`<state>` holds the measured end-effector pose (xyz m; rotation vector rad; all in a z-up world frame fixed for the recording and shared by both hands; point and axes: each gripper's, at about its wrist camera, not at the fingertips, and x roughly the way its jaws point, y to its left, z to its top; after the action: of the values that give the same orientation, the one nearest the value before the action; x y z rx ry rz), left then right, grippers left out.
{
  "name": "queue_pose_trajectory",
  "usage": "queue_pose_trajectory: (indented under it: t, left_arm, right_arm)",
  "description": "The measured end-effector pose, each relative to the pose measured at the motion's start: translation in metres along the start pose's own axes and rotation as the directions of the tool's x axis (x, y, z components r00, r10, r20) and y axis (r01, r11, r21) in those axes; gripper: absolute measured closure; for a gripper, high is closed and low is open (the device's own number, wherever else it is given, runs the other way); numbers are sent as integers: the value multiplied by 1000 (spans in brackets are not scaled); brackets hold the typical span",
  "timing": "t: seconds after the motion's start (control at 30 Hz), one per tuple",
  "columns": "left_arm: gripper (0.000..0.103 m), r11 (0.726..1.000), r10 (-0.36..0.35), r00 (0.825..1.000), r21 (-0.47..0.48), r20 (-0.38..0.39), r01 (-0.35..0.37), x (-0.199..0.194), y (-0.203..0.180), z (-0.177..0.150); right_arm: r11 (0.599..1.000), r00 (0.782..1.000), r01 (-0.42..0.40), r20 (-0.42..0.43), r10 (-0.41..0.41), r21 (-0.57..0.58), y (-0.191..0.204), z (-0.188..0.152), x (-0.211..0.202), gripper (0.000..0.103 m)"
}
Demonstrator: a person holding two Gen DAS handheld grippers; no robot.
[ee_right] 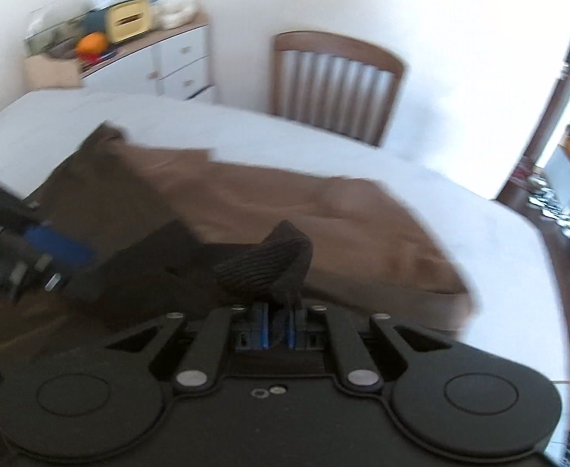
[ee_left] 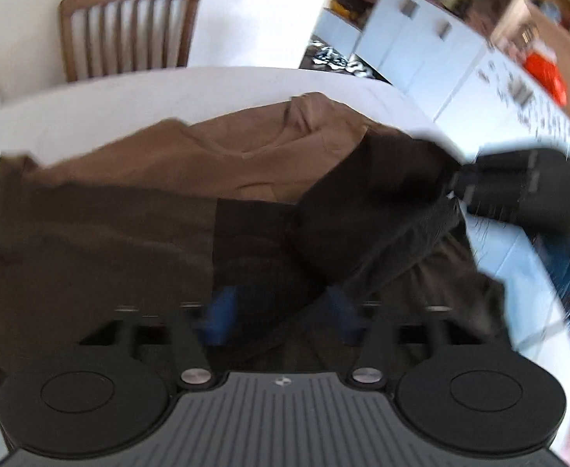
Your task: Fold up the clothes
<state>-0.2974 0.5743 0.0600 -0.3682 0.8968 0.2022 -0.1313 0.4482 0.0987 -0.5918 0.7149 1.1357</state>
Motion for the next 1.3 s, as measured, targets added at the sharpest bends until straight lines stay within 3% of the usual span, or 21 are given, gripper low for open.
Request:
queue_pose_trajectory:
  t: [0.13,0.33,0.47,0.5,0.57,0.6,0.67,0.7,0.83,0.97,1.13,1.17,1.2,1.3]
  left_arm:
    - [33,990,5,1000,140,15,-7,6,-24,0]
    - [33,936,30,1000,350,-6,-26,32,-60,-3]
    - [33,923,35,999,384,-15,-26,48,-70,-5]
    - [34,923,31,999,383,-10,-25,50,-71,-4]
    - [56,926,23,1000,377,-18,-15,53,-72,-2]
    - [75,928,30,999,372,-26,-19,56,-72,-1]
    - [82,935,37,999,355,-23,-26,57,-70,2]
    - [95,940,36,999,341,-13,-30,55,-69,3]
    - [100,957,69,997,281,42,-78,41,-63,10]
    - [102,968,164,981,176,106,-181,16,-40,17]
    - [102,927,373,918,-26,132,-373,-31,25,12]
    - [102,923,384,915,-46,125,-381,-39,37,9]
    - [102,927,375,920,-51,117,-371,-46,47,6]
    - [102,959,279,957,32,82,-283,-46,48,4]
  right_arm:
    - [994,995,97,10,-98,41,-42,3,-12,0]
    - [971,974,228,-32,-226,76,-95,-22,-29,0]
    - [957,959,276,-90,-268,92,-115,-52,-33,0]
    - [954,956,284,-107,-273,95,-119,-59,-32,0]
    - [950,948,300,-136,-287,89,-121,-73,-29,0]
    - [949,947,301,-147,-286,92,-123,-79,-27,0]
    - [948,944,300,-171,-280,104,-126,-91,-25,0]
    - [948,943,300,-182,-277,109,-127,-94,-23,0]
    - [947,942,293,-210,-262,133,-127,-107,-20,0]
    - [949,945,281,-213,-247,145,-126,-107,-23,0]
    - [951,944,273,-231,-235,147,-133,-116,-30,0]
    - [951,944,271,-233,-232,149,-134,-118,-32,0]
    - [951,944,269,-236,-230,151,-134,-119,-33,0]
    - [955,949,251,-236,-211,157,-132,-120,-35,0]
